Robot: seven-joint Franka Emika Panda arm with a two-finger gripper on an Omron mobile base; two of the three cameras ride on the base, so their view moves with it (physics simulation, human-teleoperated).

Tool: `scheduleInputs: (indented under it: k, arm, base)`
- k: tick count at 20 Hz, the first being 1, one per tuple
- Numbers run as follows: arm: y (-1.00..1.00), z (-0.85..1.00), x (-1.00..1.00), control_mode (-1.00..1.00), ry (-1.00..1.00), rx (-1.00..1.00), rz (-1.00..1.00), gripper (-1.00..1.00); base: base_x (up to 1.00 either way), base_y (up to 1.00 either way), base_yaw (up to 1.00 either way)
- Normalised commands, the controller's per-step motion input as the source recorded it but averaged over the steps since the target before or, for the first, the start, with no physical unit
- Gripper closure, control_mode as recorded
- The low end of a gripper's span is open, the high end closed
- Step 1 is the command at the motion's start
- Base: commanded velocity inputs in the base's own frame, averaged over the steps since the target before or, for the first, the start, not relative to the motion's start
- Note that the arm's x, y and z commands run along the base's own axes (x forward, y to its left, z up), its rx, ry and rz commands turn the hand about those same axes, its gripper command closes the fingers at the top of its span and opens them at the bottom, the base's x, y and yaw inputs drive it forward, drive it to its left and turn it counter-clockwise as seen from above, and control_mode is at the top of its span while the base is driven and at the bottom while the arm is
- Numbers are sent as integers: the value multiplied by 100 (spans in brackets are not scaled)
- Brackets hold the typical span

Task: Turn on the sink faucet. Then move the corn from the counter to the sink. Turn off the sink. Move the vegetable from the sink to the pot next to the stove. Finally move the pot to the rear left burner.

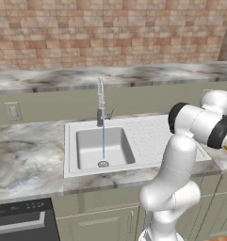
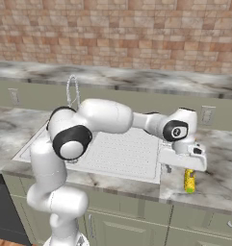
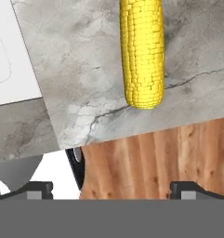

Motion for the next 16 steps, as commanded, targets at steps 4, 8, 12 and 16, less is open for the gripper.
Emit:
scheduleInputs:
  k: [4,8,12,16]
  arm:
    - [-37,-37,46,-100,0,1,33,-100]
    - [-32,-26,42,-100,0,9,28,-100]
    - [-25,-22,52,-100,0,13,21,-100]
    - [-32,-30,27,-100,0,12,11,-100]
  base:
    - [0,0,0]
    - [0,0,0]
    - [0,0,0]
    - [0,0,0]
